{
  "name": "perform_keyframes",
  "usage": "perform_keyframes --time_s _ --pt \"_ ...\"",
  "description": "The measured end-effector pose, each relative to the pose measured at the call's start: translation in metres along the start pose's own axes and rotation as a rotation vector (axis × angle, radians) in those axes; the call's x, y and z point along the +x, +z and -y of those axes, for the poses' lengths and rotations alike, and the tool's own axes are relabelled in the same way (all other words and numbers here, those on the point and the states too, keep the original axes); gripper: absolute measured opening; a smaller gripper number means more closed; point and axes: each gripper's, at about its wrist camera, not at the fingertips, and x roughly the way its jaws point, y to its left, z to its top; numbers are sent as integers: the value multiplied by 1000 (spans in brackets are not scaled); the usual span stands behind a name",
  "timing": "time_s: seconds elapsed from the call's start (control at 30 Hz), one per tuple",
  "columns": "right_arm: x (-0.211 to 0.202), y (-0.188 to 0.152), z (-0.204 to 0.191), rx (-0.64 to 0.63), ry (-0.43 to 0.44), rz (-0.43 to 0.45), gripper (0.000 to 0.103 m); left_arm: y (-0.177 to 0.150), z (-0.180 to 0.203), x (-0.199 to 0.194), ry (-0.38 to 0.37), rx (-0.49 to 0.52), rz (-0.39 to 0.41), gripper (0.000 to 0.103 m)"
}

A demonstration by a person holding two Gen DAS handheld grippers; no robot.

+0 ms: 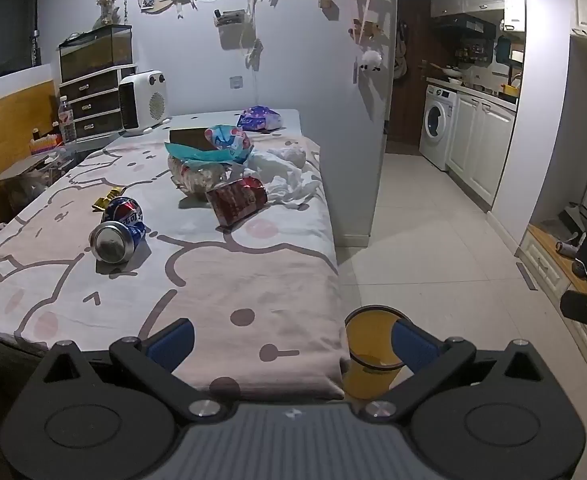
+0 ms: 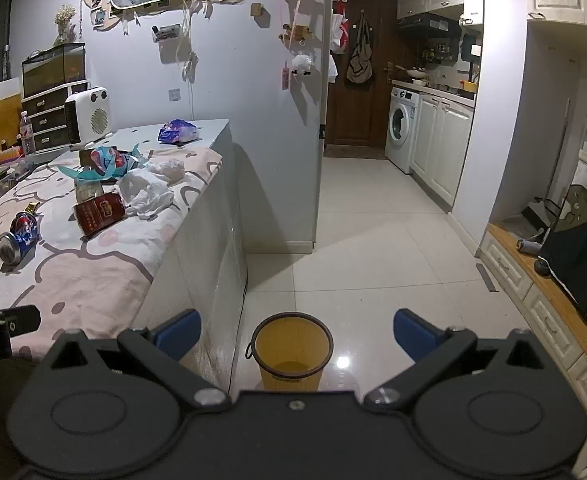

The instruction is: Collect trash

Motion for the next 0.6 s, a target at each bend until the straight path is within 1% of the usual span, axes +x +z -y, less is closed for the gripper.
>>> perform_keyframes --time_s 0.6 --pt "2 0 -1 -1 -1 0 103 0 0 0 1 3 0 103"
